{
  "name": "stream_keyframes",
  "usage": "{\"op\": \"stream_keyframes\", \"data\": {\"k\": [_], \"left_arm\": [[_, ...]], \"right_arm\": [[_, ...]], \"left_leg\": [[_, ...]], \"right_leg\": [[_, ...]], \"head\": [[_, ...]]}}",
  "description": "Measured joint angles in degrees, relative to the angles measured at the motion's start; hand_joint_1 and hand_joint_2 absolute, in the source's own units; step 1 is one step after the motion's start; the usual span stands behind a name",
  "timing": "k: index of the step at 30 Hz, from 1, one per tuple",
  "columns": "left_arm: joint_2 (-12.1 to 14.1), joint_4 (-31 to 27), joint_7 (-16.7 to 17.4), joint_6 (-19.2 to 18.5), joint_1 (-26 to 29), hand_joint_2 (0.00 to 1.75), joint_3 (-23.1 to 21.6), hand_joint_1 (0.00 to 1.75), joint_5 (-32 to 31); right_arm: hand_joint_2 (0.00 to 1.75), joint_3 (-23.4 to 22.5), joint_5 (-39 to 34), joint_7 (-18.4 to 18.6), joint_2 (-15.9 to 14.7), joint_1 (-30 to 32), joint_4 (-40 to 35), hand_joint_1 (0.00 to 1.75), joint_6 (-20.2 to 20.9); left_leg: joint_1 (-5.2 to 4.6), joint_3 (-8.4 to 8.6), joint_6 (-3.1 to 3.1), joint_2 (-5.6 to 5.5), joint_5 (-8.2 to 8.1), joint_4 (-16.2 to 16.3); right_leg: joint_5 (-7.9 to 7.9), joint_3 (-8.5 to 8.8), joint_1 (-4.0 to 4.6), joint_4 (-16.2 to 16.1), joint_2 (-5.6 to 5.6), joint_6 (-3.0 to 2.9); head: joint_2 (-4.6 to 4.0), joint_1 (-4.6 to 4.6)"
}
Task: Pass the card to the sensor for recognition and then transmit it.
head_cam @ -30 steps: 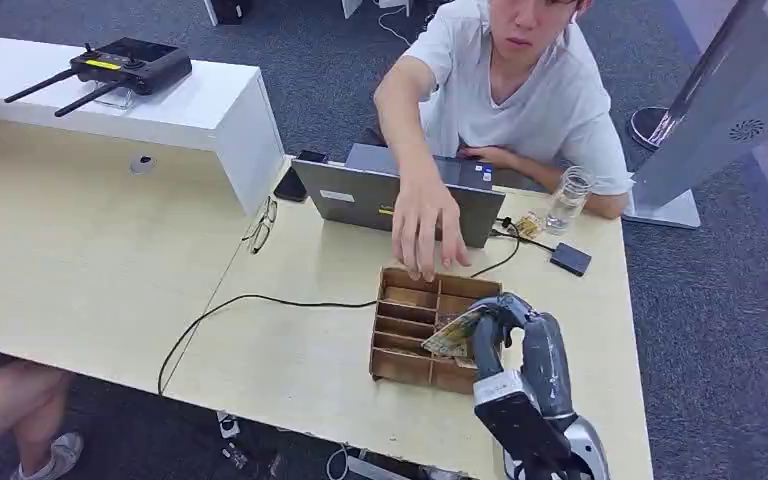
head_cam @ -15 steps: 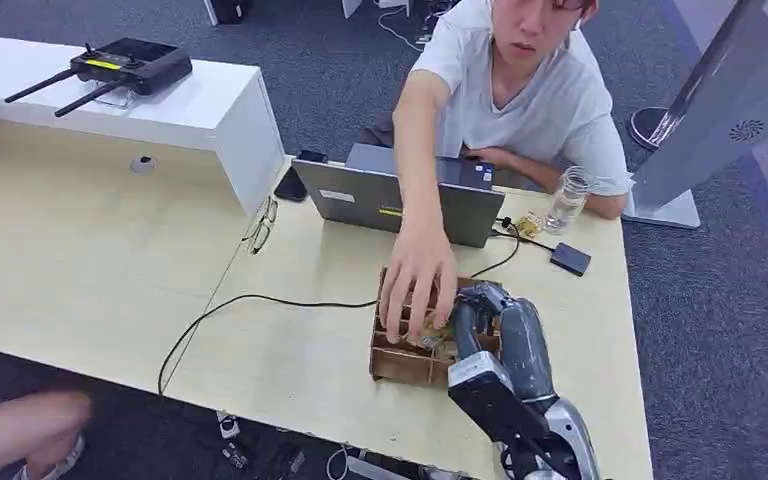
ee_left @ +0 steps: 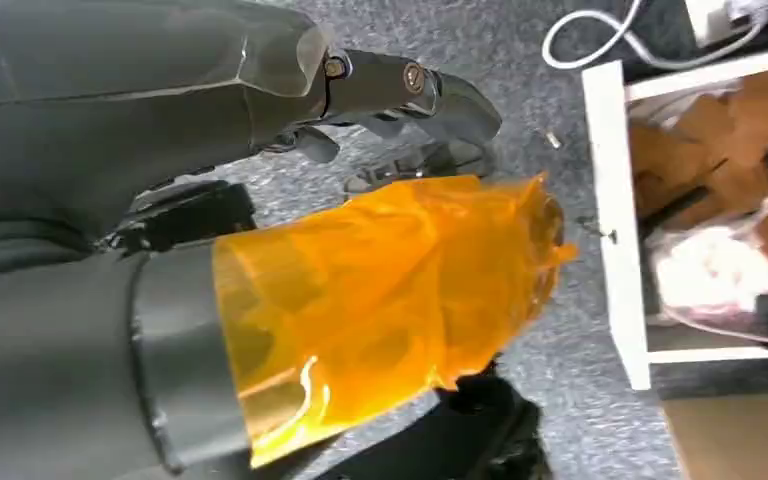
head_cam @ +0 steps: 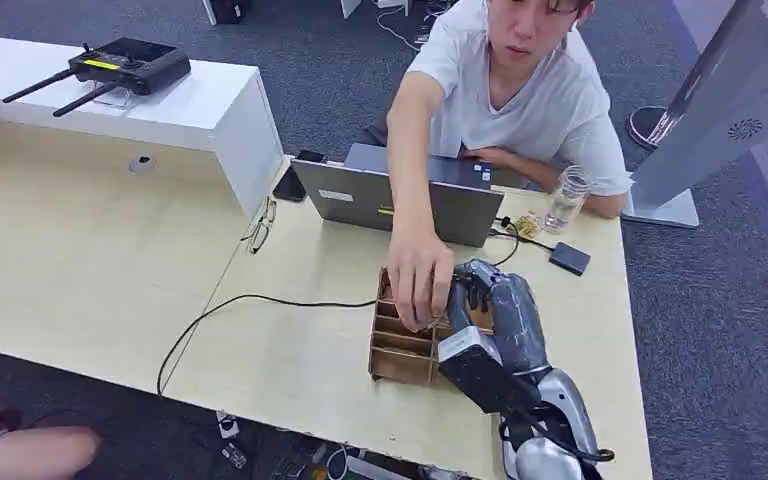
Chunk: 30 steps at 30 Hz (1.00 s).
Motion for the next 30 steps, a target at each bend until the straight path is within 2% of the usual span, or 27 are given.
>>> {"op": "stream_keyframes", "data": {"k": [3,9,11,12,13,16,20,21,30], "left_arm": [[-0.2,0.0,-0.5,-0.1,-0.3,0.00,0.0,0.00,0.9],[-0.5,0.0,-0.9,-3.0,-0.5,0.00,0.0,0.00,1.5],[-0.5,0.0,-0.7,-3.5,-0.5,0.00,0.0,0.00,2.0],[-0.5,0.0,-0.4,-3.7,-0.5,0.00,0.0,0.00,2.3],[-0.4,0.0,-0.4,-3.9,-0.5,0.00,0.0,0.00,2.5],[-0.2,0.0,-0.4,-3.8,-0.5,0.00,0.0,0.00,3.0],[0.0,0.0,-0.5,-2.7,-0.5,0.00,0.0,0.00,3.5],[0.0,0.0,-0.5,-2.4,-0.5,0.00,0.1,0.00,3.7],[0.7,0.0,-1.5,-1.3,-0.4,0.00,0.6,0.00,5.2]], "right_arm": [[1.75,-0.2,-3.1,-2.8,-1.4,-6.8,4.2,1.75,2.0],[1.75,-0.2,-3.3,-3.5,-2.0,-10.6,7.4,1.75,2.6],[1.75,-0.2,-1.4,-0.8,-1.7,-9.0,7.0,1.75,2.4],[1.75,-0.4,0.6,1.1,-1.1,-6.6,5.7,1.66,1.4],[1.75,-0.3,2.3,1.7,-0.6,-3.8,4.6,0.00,0.2],[1.75,0.7,4.5,2.7,0.2,0.6,2.4,0.00,-1.3],[1.75,1.1,4.4,2.9,0.3,2.6,1.0,0.00,-1.7],[0.00,1.1,4.4,2.9,0.3,2.9,0.8,0.00,-1.7],[0.00,1.1,3.6,2.3,0.3,4.8,-1.3,0.00,-1.6]], "left_leg": [[0.00,0.02,0.07,0.02,0.09,0.0],[0.00,0.02,0.05,0.00,0.13,0.0],[0.04,0.03,0.06,-0.11,0.12,0.0],[0.06,0.01,0.06,-0.21,0.10,0.0],[0.05,-0.04,0.03,-0.27,0.04,0.0],[0.04,-0.06,-0.01,-0.17,-0.02,0.0],[0.04,-0.07,-0.01,-0.18,-0.02,0.0],[0.03,-0.07,-0.01,-0.18,-0.02,0.0],[0.03,-0.05,0.00,-0.18,0.00,0.0]], "right_leg": [[0.05,0.03,0.00,0.0,-0.03,-0.03],[0.10,0.02,0.00,0.0,-0.03,-0.01],[0.07,0.06,0.01,0.0,-0.11,0.01],[0.00,0.09,0.02,0.0,-0.20,-0.03],[-0.06,0.08,0.02,0.0,-0.24,0.02],[-0.09,0.00,0.02,0.0,-0.13,0.01],[-0.11,-0.01,0.02,0.0,-0.15,0.02],[-0.11,-0.01,0.02,0.0,-0.15,0.02],[-0.09,0.02,0.01,0.0,-0.14,0.02]], "head": [[0.00,0.04],[0.00,0.02],[0.00,0.02],[0.00,0.07],[0.00,0.04],[0.00,0.02],[0.00,0.04],[0.00,0.02],[0.00,0.02]]}}
